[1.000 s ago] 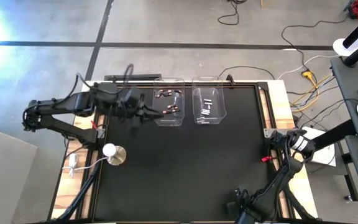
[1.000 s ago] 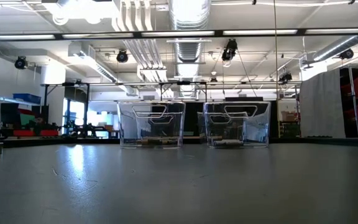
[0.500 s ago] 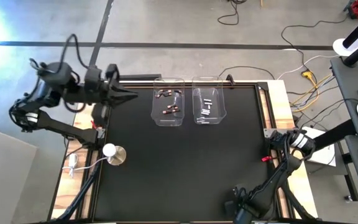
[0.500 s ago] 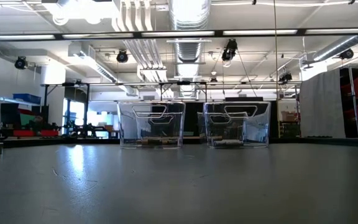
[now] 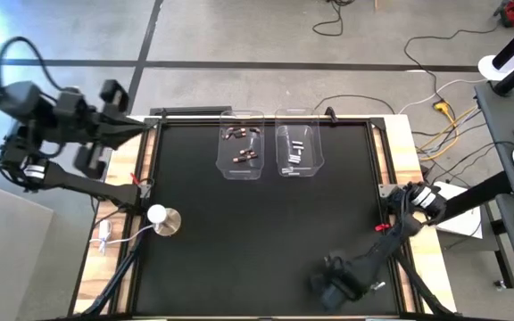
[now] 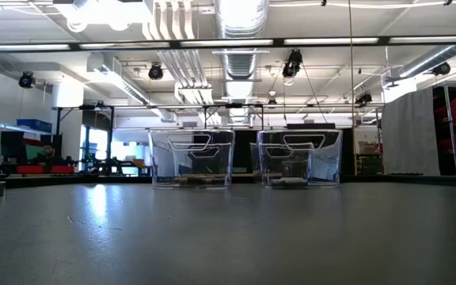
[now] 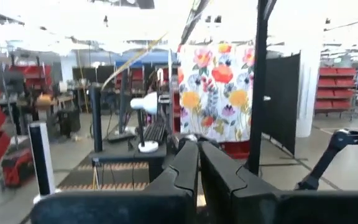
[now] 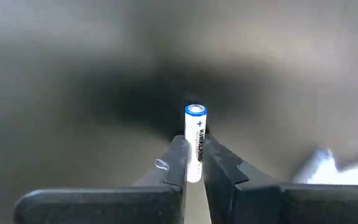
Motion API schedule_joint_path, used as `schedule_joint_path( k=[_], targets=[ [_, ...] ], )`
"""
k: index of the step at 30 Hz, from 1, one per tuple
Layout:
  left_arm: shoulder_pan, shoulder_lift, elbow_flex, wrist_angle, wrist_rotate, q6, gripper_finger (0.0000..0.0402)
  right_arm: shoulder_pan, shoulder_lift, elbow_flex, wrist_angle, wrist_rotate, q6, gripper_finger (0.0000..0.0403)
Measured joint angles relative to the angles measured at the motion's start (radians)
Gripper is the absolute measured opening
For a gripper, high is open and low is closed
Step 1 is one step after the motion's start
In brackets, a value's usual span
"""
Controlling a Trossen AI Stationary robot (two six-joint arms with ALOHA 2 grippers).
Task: Sort batteries
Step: Put the white battery into the right transparent bin
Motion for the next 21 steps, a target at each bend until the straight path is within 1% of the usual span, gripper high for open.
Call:
schedule_joint_path(
  k=[3,6,7,12,14,16,21],
  targets=[
    [0.000,-0.036,0.000,0.000,0.056,0.014,0.0000,-0.056,-0.025,0.051,-0.123,0.065,0.001,0.0023],
    [0.000,-0.062,0.000,0.011,0.121,0.013,0.0000,-0.105,-0.073,0.108,-0.237,0.096,-0.018,0.0017],
    [0.000,-0.068,0.000,0.016,0.137,0.009,0.0000,-0.123,-0.087,0.126,-0.277,0.122,-0.030,0.0016],
    [0.000,-0.095,-0.002,0.042,0.252,-0.019,0.0000,-0.241,-0.143,0.253,-0.484,0.330,-0.103,0.0016],
    [0.000,-0.109,-0.002,0.048,0.287,-0.029,0.0000,-0.291,-0.155,0.310,-0.558,0.391,-0.167,0.0016],
    [0.000,-0.123,-0.002,0.049,0.314,-0.031,0.0000,-0.353,-0.158,0.369,-0.595,0.444,-0.257,0.0016],
    [0.000,-0.151,-0.002,0.049,0.329,-0.031,0.0000,-0.539,-0.158,0.493,-0.601,0.534,-0.578,0.0016]
  ],
)
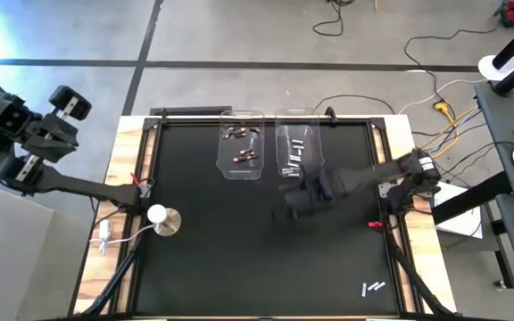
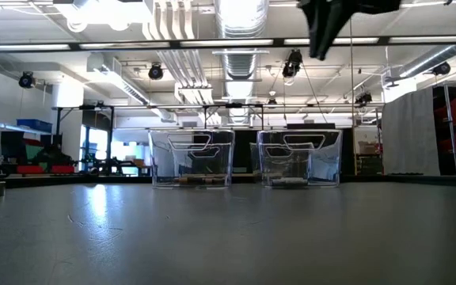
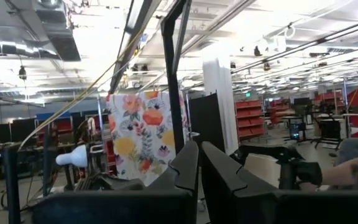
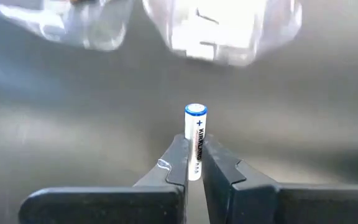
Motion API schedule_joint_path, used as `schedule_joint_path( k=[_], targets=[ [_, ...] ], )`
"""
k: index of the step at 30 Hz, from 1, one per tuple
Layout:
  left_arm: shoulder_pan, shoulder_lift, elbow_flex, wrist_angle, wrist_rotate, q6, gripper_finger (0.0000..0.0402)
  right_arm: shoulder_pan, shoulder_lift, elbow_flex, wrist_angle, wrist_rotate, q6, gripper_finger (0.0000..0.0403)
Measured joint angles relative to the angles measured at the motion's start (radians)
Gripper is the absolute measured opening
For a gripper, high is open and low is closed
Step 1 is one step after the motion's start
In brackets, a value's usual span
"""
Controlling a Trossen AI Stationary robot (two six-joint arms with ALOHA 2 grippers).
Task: Sort batteries
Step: Put the white battery into the right transparent bin
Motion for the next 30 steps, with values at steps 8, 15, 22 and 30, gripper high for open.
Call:
schedule_joint_path(
  k=[8,15,22,30],
  targets=[
    [0.000,-0.008,-0.006,-0.001,-0.007,0.003,0.0000,-0.321,-0.002,0.135,0.013,0.020,-0.569,0.0016],
    [0.000,-0.009,-0.084,0.022,-0.078,0.060,0.0000,-0.605,-0.003,0.083,0.099,-0.166,-1.035,0.0017],
    [0.001,-0.011,-0.154,0.141,-0.107,0.073,0.0000,-0.849,0.001,-0.111,0.372,-0.409,-1.268,0.0017],
    [0.001,-0.010,-0.239,0.191,-0.291,0.087,0.0000,-0.892,0.084,-0.197,0.530,-0.574,-1.395,0.0017]
  ],
)
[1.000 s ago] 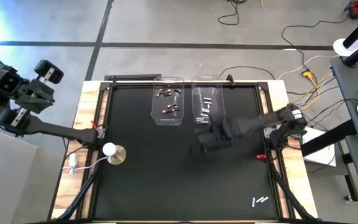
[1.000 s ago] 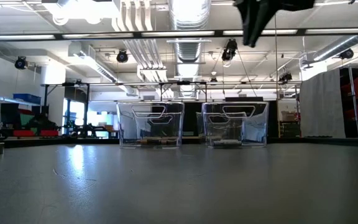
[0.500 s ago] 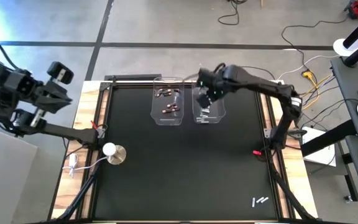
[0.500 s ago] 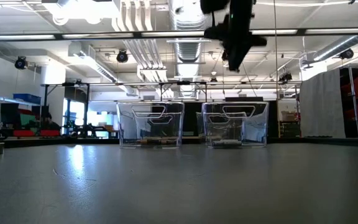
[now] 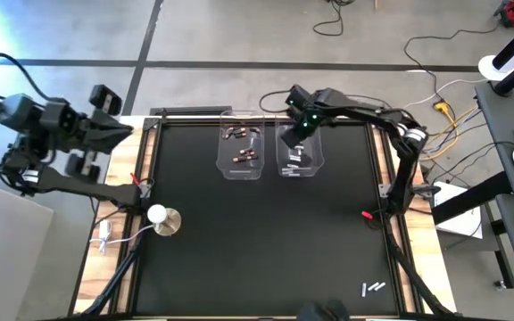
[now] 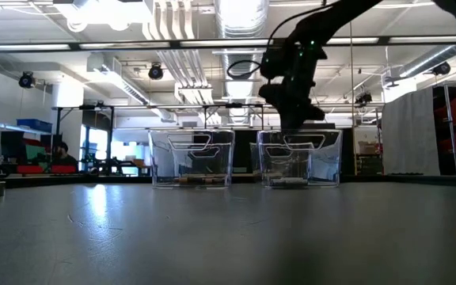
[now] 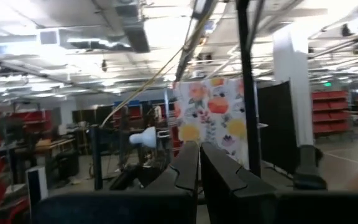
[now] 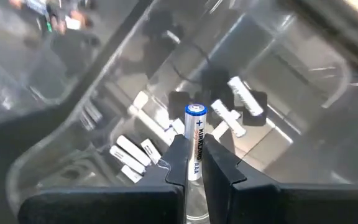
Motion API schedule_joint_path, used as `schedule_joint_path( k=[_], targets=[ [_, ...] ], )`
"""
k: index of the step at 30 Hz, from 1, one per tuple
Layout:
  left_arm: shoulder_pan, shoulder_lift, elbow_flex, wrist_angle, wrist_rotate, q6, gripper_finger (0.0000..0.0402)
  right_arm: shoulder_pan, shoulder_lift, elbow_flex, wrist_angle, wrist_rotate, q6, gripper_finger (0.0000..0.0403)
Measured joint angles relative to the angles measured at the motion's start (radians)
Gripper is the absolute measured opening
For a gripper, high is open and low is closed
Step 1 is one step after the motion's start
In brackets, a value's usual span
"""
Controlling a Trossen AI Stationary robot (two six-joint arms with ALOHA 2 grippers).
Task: Sort batteries
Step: Put the white battery into the right transparent bin
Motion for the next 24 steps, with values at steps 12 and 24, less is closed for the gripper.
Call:
schedule_joint_path(
  k=[12,24],
  targets=[
    [0.003,-0.026,-0.305,0.310,-0.123,-0.087,0.0000,0.007,0.154,0.038,-0.009,-0.008,-0.296,0.0018],
    [0.005,-0.037,-0.344,0.389,-0.184,-0.176,0.0000,0.021,0.235,0.040,0.020,0.048,-0.508,0.0018]
  ],
)
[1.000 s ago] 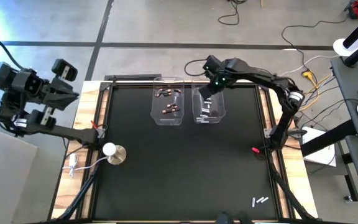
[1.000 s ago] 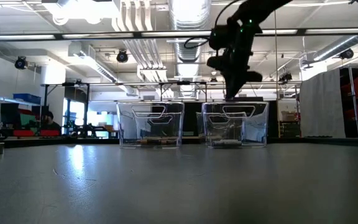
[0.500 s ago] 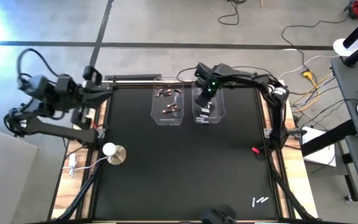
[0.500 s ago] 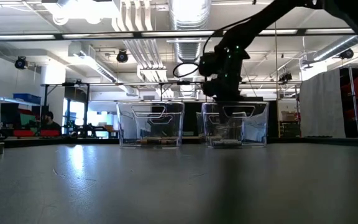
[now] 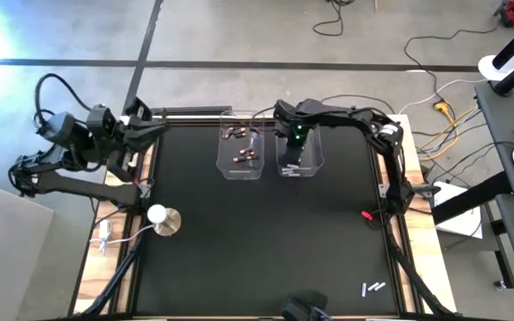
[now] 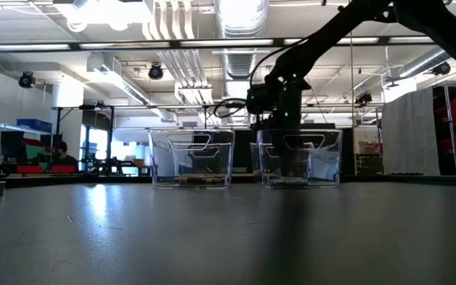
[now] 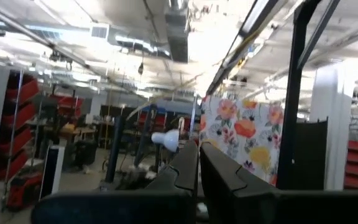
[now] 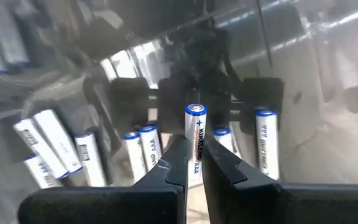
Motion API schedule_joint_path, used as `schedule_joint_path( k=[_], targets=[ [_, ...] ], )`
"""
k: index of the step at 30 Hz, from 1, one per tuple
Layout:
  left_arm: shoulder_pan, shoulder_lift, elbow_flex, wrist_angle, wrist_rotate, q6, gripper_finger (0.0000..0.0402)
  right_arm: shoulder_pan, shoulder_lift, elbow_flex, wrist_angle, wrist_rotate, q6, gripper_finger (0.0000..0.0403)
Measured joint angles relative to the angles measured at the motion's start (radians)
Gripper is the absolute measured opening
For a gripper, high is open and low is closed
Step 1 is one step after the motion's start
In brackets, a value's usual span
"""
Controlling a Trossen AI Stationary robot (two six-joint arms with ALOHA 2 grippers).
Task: Sort batteries
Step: Put the white battery into the right transparent bin
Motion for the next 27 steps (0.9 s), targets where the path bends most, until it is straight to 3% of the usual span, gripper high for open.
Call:
schedule_joint_path(
  k=[7,13,19,27],
  targets=[
    [0.000,-0.014,0.000,0.042,0.034,0.016,0.0000,0.004,0.042,0.000,0.004,0.057,0.052,0.0031],
    [0.000,-0.050,0.000,0.039,0.035,0.018,0.0000,0.006,0.019,0.000,-0.001,0.089,0.133,0.0105],
    [0.000,-0.097,0.000,-0.056,0.039,0.019,0.0000,0.055,-0.143,0.002,-0.012,0.119,0.264,0.0168],
    [0.000,-0.128,0.000,-0.105,0.215,0.019,0.0000,0.318,-0.375,0.002,-0.026,0.369,0.548,0.0191]
  ],
)
